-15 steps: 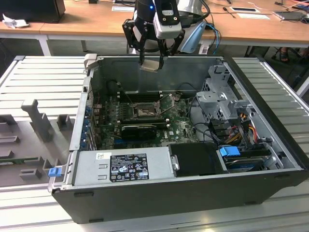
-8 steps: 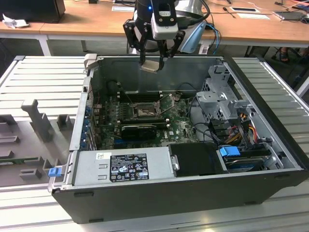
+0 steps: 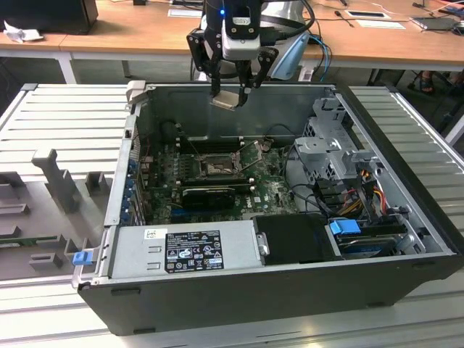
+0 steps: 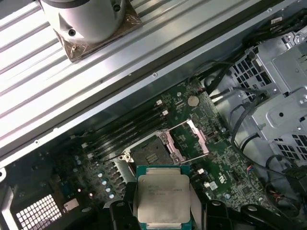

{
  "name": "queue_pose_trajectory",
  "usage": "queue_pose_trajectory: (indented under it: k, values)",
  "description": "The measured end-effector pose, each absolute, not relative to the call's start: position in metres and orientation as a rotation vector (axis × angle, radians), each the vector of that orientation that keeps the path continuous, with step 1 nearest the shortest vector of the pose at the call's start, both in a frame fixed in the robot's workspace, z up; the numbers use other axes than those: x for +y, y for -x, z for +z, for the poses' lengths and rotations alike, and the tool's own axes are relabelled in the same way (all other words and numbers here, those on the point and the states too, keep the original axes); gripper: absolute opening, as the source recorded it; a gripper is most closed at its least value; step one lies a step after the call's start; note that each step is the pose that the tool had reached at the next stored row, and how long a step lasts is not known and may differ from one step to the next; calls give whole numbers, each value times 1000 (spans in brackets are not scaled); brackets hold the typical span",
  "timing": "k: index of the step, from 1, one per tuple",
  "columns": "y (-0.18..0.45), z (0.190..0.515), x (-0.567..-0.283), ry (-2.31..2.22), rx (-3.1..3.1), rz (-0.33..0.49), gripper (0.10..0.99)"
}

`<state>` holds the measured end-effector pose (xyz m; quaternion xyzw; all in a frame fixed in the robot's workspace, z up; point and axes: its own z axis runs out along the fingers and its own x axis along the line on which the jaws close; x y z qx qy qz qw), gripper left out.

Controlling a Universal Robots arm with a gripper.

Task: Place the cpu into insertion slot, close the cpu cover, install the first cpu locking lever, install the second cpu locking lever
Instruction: 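Place the cpu into insertion slot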

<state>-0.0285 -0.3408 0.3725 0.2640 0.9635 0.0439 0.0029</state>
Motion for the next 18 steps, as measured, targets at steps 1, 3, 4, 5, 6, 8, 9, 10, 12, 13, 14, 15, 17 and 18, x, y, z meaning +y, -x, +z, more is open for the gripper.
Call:
queue_pose_trajectory:
  k: [1, 3, 4, 5, 6, 8, 9, 10, 12, 13, 14, 15, 17, 18]
  values:
    - [28, 373, -341, -841, 3017, 138, 529]
    - [28, 372, -341, -875, 3007, 137, 529]
    - [28, 372, -341, -894, 3001, 137, 529]
    - [28, 372, -341, -906, 2997, 137, 529]
    - [28, 372, -341, -917, 2993, 137, 529]
    - [28, 372, -341, -937, 2986, 137, 529]
    - [28, 372, -341, -947, 2983, 137, 529]
    - [28, 372, -341, -956, 2979, 137, 529]
    - [28, 372, -341, -977, 2972, 137, 529]
    - [28, 372, -341, -985, 2969, 137, 529]
    - [28, 372, -341, -994, 2966, 137, 529]
    - [28, 372, -341, -1004, 2962, 137, 529]
    - [28, 372, -341, -1031, 2952, 136, 529]
    - [28, 372, -341, -1038, 2949, 136, 529]
